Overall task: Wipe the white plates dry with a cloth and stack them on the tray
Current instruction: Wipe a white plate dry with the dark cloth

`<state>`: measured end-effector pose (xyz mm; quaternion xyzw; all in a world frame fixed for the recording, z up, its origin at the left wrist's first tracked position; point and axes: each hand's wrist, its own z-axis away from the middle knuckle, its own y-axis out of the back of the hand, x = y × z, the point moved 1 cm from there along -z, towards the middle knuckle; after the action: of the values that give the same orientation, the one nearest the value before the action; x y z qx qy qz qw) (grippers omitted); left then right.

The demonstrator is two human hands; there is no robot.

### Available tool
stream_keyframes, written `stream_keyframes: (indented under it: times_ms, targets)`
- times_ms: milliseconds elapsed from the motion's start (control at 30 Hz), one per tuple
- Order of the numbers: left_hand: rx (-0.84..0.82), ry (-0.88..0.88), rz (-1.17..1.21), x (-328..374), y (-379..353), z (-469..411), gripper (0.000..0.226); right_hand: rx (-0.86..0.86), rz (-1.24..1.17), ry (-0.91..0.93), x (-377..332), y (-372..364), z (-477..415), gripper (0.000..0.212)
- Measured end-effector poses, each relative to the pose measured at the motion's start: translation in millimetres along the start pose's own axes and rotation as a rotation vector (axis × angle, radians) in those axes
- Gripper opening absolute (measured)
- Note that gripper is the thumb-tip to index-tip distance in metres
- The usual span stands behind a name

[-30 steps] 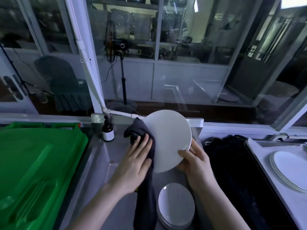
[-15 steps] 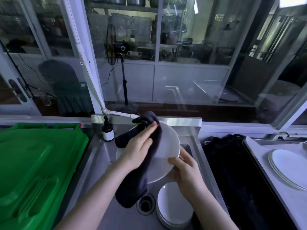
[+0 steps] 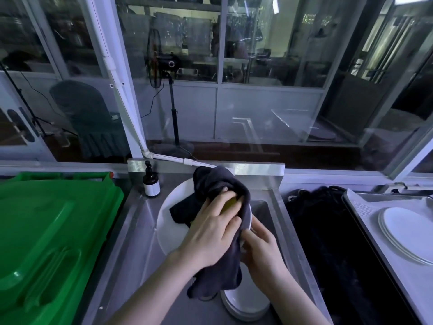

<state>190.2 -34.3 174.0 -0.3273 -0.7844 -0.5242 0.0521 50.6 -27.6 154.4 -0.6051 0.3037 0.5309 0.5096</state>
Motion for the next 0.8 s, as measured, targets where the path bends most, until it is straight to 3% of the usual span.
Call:
stream_keyframes:
  times_ms: [133,267,433,600,800]
  targets:
    - [-0.022,0.216,-0.094,-32.4,10.3,-15.3,0.06,-0.017,0.057,0.039,-11.6,4.8,-1.5,0.05]
    - [0.001,0.296,-0.103,-51.7,12.1,3.9,0.056,0.103,-0.001,0.095,-28.7,16.6,-8.0,0.055]
    - [0.049,0.192,0.006,-21.7,-9.0,33.8,0.056,0.099,-0.013,0.098,-29.9,15.5,-11.7,0.052]
    - [-0.002,-0.035,0.024,-3.8,-14.6,12.8,0.051,0.018,0.075,0.024,-10.0,2.4,-6.9,0.045]
    - [0.018,0.147,-0.218,-37.5,23.4,-24.2,0.067,-0.088,0.248,-0.007,-23.2,11.8,2.6,0.058]
